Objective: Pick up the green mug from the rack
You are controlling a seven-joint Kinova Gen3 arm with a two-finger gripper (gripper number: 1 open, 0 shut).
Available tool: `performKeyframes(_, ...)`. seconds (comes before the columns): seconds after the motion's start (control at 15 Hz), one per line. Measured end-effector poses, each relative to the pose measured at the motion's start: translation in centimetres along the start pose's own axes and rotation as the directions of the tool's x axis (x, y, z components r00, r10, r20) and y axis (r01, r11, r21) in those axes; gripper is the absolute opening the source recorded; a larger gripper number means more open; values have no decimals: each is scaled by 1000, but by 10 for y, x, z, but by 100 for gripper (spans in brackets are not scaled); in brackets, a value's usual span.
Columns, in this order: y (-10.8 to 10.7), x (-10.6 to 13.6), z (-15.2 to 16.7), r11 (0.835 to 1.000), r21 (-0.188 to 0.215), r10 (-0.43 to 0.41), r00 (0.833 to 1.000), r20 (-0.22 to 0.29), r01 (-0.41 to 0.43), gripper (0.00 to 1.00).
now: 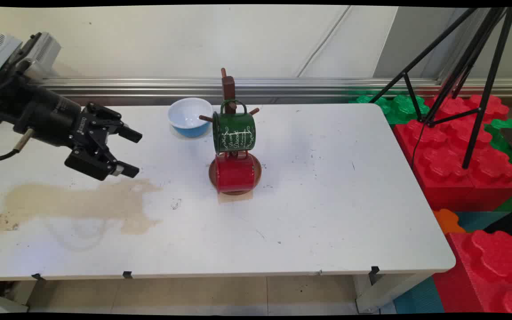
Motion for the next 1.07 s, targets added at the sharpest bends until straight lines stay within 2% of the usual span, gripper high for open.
performKeyframes(0.67, 5, -2, 17, 1000, -9, 17, 994, -112, -18, 100)
performKeyframes(1.07, 5, -1, 33, 1000, -7, 26, 987, -156, -27, 100)
